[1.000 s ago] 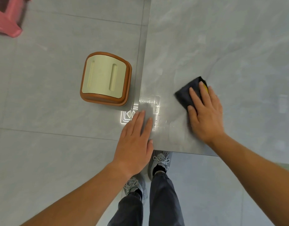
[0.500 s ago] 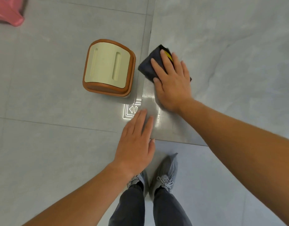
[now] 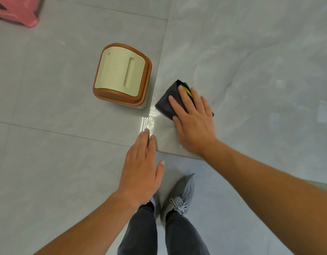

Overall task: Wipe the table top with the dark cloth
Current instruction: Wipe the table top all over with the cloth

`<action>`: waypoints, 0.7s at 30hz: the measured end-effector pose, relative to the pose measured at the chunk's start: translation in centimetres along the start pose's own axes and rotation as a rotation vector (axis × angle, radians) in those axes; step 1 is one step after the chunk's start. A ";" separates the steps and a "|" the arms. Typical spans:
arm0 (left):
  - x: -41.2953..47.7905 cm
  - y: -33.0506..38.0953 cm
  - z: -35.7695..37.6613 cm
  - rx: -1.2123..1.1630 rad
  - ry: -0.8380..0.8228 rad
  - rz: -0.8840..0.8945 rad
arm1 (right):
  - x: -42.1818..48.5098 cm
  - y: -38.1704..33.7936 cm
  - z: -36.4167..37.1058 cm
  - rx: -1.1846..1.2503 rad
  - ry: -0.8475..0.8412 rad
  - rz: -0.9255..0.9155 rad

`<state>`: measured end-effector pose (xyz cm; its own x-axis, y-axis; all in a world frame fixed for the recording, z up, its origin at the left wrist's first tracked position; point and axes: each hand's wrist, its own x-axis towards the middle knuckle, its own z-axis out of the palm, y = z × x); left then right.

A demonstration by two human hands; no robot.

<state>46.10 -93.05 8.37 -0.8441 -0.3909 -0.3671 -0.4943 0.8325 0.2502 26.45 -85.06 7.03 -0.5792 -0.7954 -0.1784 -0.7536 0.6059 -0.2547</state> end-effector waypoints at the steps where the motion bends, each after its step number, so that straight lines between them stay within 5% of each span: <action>1: -0.1 0.1 0.2 0.015 -0.009 -0.010 | -1.2 -0.8 0.5 -0.006 0.000 -0.005; 6: -0.6 0.0 0.9 0.018 -0.052 -0.022 | -7.1 2.0 1.1 -0.018 -0.031 -0.213; 15: -0.7 0.0 0.8 -0.273 0.020 -0.016 | -11.0 3.8 1.2 0.033 0.126 0.248; 21: 2.1 -0.6 -1.4 -0.804 0.158 -0.134 | -6.7 -1.7 2.0 0.020 0.038 -0.056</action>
<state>44.32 -94.91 8.72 -0.7572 -0.5669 -0.3245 -0.5399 0.2635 0.7994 32.25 -80.79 6.80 -0.5478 -0.8269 -0.1273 -0.7791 0.5597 -0.2824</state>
